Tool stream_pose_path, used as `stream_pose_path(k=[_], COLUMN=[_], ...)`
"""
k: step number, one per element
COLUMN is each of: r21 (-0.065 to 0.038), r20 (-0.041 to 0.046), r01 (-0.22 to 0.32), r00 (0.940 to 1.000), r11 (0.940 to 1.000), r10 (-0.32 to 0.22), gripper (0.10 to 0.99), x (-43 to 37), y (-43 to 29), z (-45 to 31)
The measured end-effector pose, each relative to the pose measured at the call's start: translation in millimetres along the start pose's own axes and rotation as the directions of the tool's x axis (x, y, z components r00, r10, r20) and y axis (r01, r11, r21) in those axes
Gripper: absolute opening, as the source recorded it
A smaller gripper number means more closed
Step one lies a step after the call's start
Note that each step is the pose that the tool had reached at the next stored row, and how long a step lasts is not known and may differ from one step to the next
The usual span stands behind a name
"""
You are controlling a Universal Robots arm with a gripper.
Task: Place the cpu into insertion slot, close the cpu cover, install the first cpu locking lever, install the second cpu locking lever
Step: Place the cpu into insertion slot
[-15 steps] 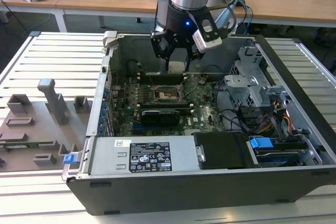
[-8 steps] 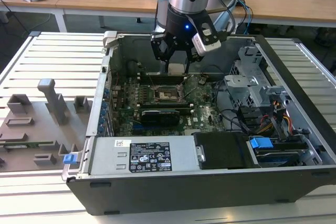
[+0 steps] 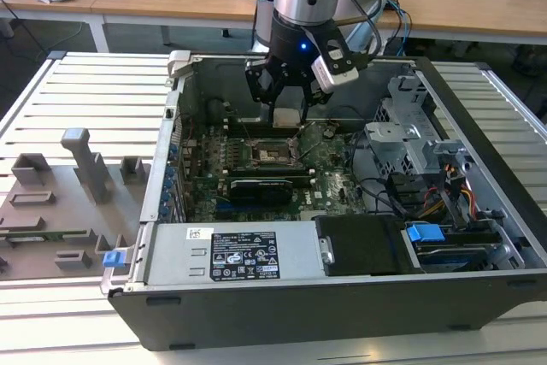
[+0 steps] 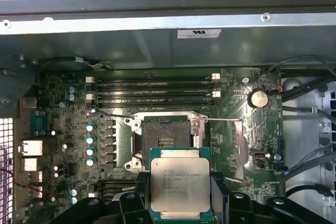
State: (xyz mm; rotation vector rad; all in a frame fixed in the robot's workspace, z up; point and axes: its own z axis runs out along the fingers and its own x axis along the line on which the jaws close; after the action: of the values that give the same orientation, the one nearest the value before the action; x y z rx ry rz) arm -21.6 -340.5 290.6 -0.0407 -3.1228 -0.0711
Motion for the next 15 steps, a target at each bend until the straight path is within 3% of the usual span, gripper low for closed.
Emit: stream_pose_path(k=[6,9,15], r21=[0.026,0.026,0.026], r20=[0.0006,0.0008,0.0007], r01=[0.0,0.0,0.0], r00=[1.0,1.0,1.0], r11=[0.9997,0.9997,0.9996], r10=[0.0,0.0,0.0], gripper=[0.545,0.545,0.545], x=[3.5,6.7,6.7], y=[6.2,10.0,10.0], z=[9.8,14.5,14.6])
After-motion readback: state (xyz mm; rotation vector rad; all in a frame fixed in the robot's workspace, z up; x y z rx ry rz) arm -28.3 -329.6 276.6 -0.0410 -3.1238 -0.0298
